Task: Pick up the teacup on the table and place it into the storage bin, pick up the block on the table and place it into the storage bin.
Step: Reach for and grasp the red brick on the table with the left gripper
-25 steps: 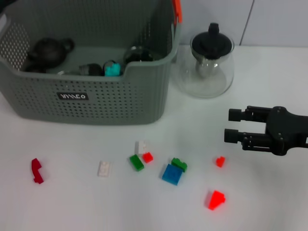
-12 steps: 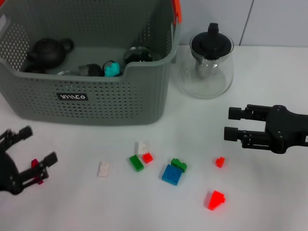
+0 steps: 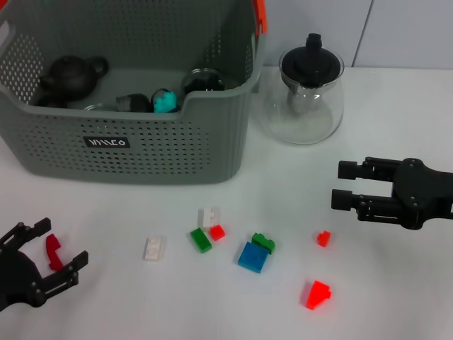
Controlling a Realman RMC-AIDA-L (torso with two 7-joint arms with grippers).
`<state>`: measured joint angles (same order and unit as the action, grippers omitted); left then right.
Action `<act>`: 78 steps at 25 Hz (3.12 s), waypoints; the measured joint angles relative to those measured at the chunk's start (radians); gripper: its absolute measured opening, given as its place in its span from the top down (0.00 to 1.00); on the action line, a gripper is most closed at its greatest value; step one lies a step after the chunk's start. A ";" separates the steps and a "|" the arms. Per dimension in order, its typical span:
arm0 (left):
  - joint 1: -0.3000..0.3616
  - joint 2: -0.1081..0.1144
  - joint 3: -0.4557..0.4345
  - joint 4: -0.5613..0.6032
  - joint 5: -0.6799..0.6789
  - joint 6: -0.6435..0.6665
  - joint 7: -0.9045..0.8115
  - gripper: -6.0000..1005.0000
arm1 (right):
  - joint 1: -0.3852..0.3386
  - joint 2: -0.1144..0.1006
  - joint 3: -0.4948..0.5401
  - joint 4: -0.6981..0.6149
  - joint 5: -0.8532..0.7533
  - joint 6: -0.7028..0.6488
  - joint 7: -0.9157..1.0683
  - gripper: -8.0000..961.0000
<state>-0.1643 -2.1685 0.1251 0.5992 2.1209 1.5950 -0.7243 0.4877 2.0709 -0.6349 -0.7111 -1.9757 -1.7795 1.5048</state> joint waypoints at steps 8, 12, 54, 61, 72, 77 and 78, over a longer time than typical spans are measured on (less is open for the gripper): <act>0.029 0.000 -0.086 0.004 0.003 -0.025 0.037 0.13 | 0.000 -0.001 0.002 0.008 0.000 -0.001 0.000 0.24; 0.041 0.000 -0.135 0.002 0.004 -0.036 0.096 0.13 | 0.004 -0.002 0.001 0.012 0.000 0.000 0.000 0.24; 0.017 -0.007 -0.291 -0.220 -0.004 -0.109 0.226 0.13 | -0.009 -0.008 0.003 0.024 -0.001 -0.003 0.002 0.24; 0.056 -0.010 -0.381 -0.356 0.002 -0.129 0.439 0.13 | -0.011 -0.010 0.013 0.024 -0.002 -0.006 0.001 0.24; 0.035 -0.006 -0.359 -0.389 0.011 -0.181 0.430 0.14 | -0.012 -0.009 0.012 0.024 -0.006 0.000 0.000 0.24; 0.023 -0.005 -0.359 -0.399 0.020 -0.220 0.430 0.14 | -0.014 -0.009 0.012 0.024 -0.006 0.000 0.000 0.24; 0.022 -0.005 -0.359 -0.402 0.020 -0.224 0.430 0.14 | -0.014 -0.009 0.012 0.024 -0.006 0.000 0.000 0.24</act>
<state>-0.1420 -2.1734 -0.2339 0.1975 2.1410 1.3713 -0.2943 0.4740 2.0617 -0.6229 -0.6872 -1.9820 -1.7793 1.5048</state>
